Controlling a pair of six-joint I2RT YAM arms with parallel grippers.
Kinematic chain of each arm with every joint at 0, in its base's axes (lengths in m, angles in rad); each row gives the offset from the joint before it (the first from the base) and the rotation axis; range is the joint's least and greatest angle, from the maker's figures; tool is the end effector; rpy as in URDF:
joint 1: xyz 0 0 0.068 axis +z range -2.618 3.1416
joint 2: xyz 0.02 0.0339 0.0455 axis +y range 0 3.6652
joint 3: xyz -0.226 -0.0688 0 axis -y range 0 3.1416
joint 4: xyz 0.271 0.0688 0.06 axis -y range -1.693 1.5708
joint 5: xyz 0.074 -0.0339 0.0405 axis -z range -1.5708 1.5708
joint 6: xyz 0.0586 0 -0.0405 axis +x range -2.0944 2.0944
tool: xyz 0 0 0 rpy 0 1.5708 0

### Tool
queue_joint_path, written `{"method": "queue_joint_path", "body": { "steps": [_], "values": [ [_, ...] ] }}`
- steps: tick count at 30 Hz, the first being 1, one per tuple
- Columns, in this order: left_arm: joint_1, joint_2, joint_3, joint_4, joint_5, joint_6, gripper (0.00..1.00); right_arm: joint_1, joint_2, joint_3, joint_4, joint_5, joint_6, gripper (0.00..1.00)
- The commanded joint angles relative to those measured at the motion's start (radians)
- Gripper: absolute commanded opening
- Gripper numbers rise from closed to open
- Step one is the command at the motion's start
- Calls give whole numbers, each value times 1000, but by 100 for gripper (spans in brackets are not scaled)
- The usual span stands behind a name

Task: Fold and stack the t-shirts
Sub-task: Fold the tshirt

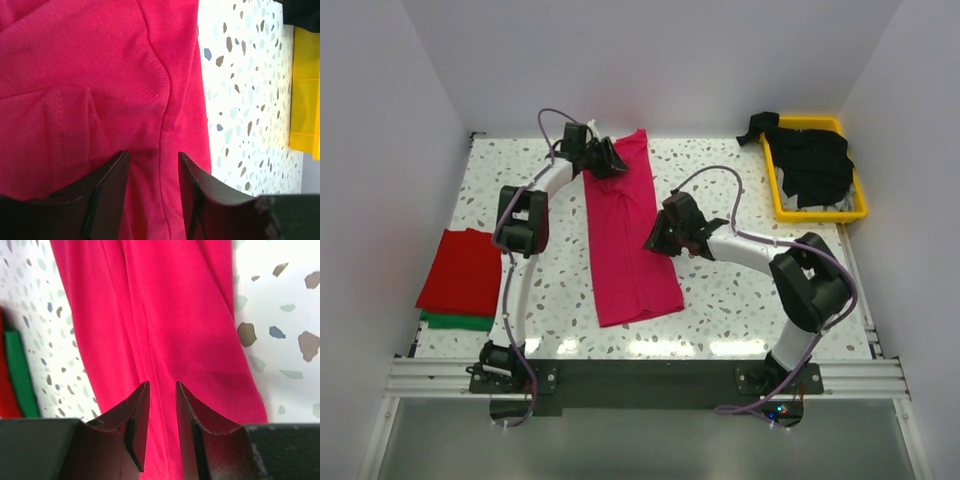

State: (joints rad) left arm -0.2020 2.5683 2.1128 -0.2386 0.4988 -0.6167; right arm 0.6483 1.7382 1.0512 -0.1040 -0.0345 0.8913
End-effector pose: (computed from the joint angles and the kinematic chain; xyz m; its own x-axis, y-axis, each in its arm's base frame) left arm 0.5587 -0.1430 0.0905 -0.8215 -0.3502 -0.4501 0.0751 0.7159 -0.6942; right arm 0.3164 0.2422 0.1166 -0.8406 0.3385 -0.4228 0.0495 0.8254 0.5624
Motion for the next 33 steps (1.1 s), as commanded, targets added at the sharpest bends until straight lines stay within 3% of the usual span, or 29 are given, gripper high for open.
{"method": "queue_joint_path", "body": {
  "steps": [1, 13, 22, 33],
  "values": [
    [15, 41, -13, 4, 41, 20, 50, 16, -42, -34, -30, 28, -74, 32],
    [16, 26, -65, 105, 90, -34, 52, 114, -105, -290, 49, 18, -11, 31],
    [21, -26, -65, 148, 136, -29, 58, 145, -109, -260, 4, 56, -32, 31],
    [52, -151, -68, 354, 271, -112, 70, 145, -150, -140, -79, 54, -109, 32]
  ]
}}
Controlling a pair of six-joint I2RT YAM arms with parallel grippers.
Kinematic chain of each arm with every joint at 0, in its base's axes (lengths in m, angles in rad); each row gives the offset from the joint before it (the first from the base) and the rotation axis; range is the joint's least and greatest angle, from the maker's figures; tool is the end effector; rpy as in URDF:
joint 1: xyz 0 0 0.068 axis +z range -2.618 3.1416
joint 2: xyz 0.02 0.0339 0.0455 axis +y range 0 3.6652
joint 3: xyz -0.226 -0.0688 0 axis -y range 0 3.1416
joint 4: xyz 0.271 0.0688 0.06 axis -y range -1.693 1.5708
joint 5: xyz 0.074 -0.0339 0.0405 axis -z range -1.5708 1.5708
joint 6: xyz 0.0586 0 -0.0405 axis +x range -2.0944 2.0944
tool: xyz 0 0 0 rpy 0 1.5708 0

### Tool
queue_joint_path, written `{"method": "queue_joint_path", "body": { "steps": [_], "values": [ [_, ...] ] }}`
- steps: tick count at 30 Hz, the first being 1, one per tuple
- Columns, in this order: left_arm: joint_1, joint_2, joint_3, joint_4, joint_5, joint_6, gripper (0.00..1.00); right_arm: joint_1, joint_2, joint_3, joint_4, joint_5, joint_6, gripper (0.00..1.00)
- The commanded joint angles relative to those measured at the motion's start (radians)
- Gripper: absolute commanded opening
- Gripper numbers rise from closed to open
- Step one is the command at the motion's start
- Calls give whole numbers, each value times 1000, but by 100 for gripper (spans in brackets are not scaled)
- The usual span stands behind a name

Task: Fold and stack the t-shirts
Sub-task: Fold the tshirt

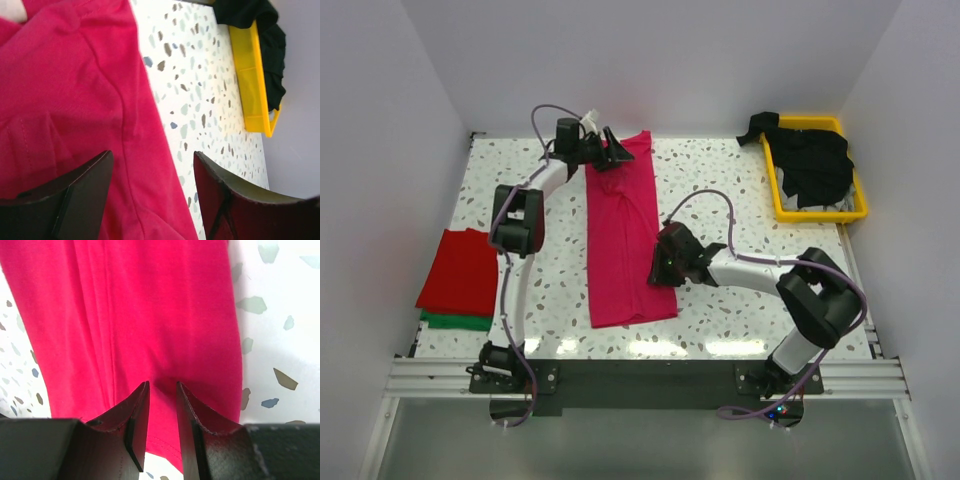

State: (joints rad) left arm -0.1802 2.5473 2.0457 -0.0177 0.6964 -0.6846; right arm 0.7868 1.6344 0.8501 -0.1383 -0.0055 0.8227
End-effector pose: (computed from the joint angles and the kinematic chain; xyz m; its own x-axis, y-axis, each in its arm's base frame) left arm 0.5609 -0.1404 0.1033 -0.8116 -0.3452 -0.4712 0.2222 0.5636 -0.7956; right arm 0.2459 0.2471 0.0844 -0.9036 0.1319 -0.4075 -0.0707 0.8925 0.4455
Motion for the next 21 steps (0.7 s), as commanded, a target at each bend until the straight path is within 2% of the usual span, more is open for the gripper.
{"method": "queue_joint_path", "body": {
  "steps": [1, 5, 8, 11, 14, 15, 17, 18, 21],
  "values": [
    [31, -148, -2, 143, 84, -56, 71, 5, -53, 67, -50, 27, -52, 32],
    [33, -206, -24, 153, 106, -62, 71, 5, -64, 96, -73, 27, -83, 32],
    [33, -291, -122, 154, 69, -82, 70, 6, -68, 101, -70, 7, -99, 32],
    [31, -424, -301, 125, -13, -116, 67, 9, -74, 90, -73, -36, -112, 32],
    [13, -605, -583, 34, -188, -125, 62, 28, -94, 84, -103, -51, -131, 31],
    [4, -654, -643, -12, -312, -128, 61, 34, -97, 81, -107, -59, -132, 31],
    [-27, -812, -775, -31, -408, -154, 61, 54, -111, 83, -133, -77, -140, 31],
    [-36, -913, -888, -47, -493, -167, 60, 72, -114, 84, -142, -80, -148, 31],
    [-77, -1094, -1066, -102, -582, -193, 60, 101, -152, 57, -167, -77, -154, 31]
  ]
}}
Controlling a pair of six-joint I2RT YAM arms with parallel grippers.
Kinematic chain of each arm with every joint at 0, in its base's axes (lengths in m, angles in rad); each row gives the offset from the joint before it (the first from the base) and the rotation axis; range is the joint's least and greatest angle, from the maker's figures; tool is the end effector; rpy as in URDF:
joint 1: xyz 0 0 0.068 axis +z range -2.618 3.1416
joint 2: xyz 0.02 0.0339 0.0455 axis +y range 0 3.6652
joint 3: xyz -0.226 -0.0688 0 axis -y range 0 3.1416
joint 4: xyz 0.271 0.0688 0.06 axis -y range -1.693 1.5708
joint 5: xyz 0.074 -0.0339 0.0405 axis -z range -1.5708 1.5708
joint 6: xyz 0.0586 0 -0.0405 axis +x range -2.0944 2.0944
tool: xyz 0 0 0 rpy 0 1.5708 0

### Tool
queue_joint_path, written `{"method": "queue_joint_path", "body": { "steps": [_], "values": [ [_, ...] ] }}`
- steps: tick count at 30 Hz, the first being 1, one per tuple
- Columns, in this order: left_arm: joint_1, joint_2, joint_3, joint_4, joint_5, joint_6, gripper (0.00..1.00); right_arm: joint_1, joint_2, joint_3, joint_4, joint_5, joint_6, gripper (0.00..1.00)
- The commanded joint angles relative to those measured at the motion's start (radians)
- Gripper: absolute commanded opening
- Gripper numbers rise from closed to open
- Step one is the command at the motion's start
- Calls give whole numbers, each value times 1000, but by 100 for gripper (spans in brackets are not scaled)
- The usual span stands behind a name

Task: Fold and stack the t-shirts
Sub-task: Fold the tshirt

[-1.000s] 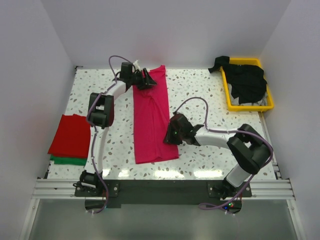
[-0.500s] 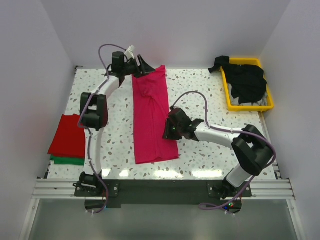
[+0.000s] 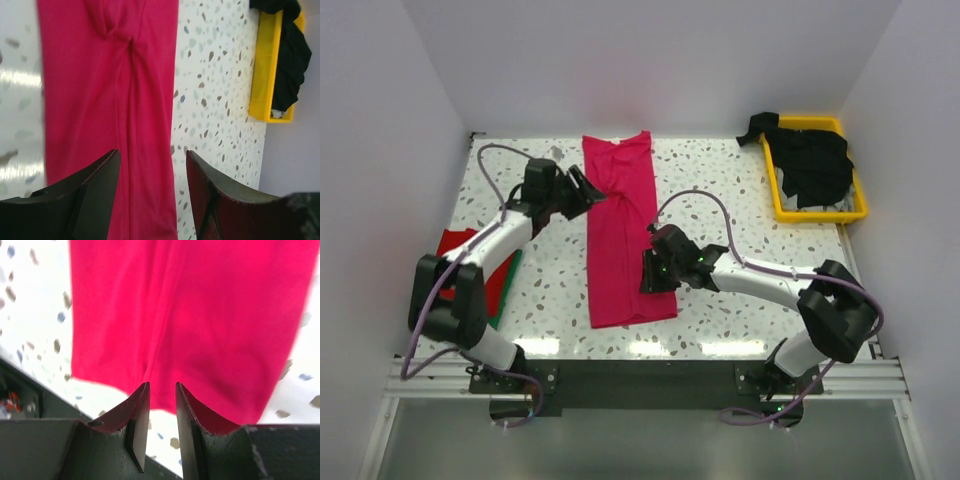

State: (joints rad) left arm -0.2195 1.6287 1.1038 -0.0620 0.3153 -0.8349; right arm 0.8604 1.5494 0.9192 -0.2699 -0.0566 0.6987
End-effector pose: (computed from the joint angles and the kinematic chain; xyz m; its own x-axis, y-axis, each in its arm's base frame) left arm 0.3920 -0.1061 0.1834 -0.7031 -0.5652 -0.4316 -0.0925 0.6745 -0.7325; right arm 0.2269 0.2689 0.1244 -0.8928 -0.0531 -0.4474 -0.2685 0.8601 0.4337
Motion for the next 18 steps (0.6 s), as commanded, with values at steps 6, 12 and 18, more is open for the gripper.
{"method": "queue_joint_path", "body": {
  "steps": [6, 12, 18],
  "values": [
    [-133, -416, -344, -206, -277, 5, 58, 63, -74, 1, -54, -28, -42, 31],
    [-185, -486, -436, -271, -252, 48, 57, 84, -26, -10, -25, -11, -25, 31],
    [-211, -501, -530, -262, -219, 43, 55, 117, 18, -3, -8, 4, -2, 31]
  ]
}}
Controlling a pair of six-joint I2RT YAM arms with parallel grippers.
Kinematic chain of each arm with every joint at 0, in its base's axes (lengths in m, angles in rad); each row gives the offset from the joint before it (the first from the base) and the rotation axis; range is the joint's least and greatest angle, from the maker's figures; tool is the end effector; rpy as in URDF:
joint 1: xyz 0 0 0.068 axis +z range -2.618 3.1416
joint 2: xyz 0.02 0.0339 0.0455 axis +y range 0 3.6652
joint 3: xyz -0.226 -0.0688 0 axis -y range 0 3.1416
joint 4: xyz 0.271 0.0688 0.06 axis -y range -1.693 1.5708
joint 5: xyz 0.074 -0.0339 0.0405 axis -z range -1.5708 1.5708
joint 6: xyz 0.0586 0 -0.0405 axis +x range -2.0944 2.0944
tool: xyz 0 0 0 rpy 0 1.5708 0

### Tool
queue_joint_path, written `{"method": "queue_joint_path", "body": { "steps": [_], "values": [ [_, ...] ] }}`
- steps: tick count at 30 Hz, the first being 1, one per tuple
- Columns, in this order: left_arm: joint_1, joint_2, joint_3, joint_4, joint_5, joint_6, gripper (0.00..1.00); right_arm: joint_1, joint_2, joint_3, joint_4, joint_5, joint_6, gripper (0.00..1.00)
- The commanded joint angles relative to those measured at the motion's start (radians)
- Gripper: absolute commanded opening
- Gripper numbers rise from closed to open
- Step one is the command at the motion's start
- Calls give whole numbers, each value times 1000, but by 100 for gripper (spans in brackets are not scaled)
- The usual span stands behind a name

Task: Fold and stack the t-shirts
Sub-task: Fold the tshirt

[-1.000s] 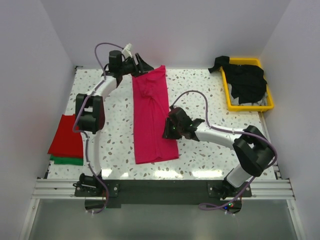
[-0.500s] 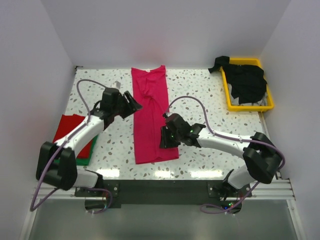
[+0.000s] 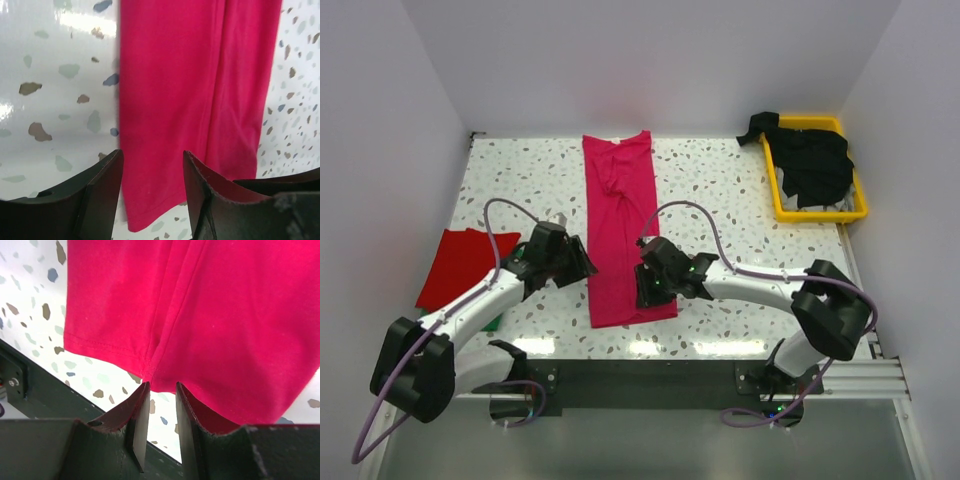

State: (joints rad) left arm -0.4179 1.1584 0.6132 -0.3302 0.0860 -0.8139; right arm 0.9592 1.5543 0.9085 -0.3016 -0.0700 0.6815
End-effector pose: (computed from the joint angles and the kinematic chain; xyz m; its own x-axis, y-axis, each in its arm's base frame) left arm 0.2512 -0.1170 0.1297 -0.8124 -0.4317 -0.3920 -0.1979 0.8364 -0.5110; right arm 0.1954 0.2857 0.1167 -0.8913 -0.1765 -0.4176 -0.3588 0.8376 0.4119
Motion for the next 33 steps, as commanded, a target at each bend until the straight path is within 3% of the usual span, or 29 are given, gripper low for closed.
{"method": "queue_joint_path", "body": {
  "steps": [1, 16, 22, 27, 33],
  "values": [
    [-15, -34, -47, 8, 15, 22, 55, 19, 19, 7, 25, 18, 18, 31],
    [-28, -45, -118, 36, 57, 33, 54, 27, 67, 1, 71, 18, 53, 30],
    [-30, -39, -124, 45, 69, 36, 54, 29, 75, -8, 87, 7, 64, 20],
    [-30, -35, -127, 49, 77, 39, 53, 27, 66, -14, 91, 9, 72, 6],
    [-30, -31, -122, 46, 74, 50, 53, 29, 30, -22, 72, 9, 69, 1]
  ]
}}
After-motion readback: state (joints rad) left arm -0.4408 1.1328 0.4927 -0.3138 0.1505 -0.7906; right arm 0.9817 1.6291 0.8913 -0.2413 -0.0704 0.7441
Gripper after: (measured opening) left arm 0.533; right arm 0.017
